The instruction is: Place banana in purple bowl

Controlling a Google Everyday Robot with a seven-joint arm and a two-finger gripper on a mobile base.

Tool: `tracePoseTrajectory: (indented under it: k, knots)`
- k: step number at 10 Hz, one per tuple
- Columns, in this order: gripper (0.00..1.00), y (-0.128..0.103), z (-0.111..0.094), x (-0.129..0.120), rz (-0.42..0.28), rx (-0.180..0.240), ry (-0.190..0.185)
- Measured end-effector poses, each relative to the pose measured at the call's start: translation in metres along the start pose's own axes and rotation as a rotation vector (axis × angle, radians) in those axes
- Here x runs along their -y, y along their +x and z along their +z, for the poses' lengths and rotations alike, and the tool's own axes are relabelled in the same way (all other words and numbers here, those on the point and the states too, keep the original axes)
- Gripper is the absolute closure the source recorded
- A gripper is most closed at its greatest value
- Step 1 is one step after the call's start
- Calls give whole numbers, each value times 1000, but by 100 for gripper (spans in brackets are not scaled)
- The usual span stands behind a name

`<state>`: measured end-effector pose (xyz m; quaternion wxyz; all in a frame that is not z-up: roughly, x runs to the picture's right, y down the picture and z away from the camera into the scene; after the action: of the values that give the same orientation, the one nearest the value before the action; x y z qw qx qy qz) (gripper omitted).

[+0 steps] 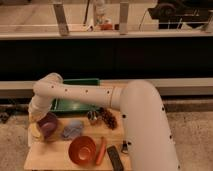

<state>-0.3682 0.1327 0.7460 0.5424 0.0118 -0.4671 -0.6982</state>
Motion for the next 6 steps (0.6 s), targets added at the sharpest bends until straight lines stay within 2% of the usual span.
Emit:
tracePoseTrajectory:
  k: [2, 3, 6]
  knots:
    - [24, 9, -10, -8, -13, 2, -3]
    - [21, 11, -13, -10, -22, 3, -1]
    - [20, 10, -22, -19, -49, -24, 11]
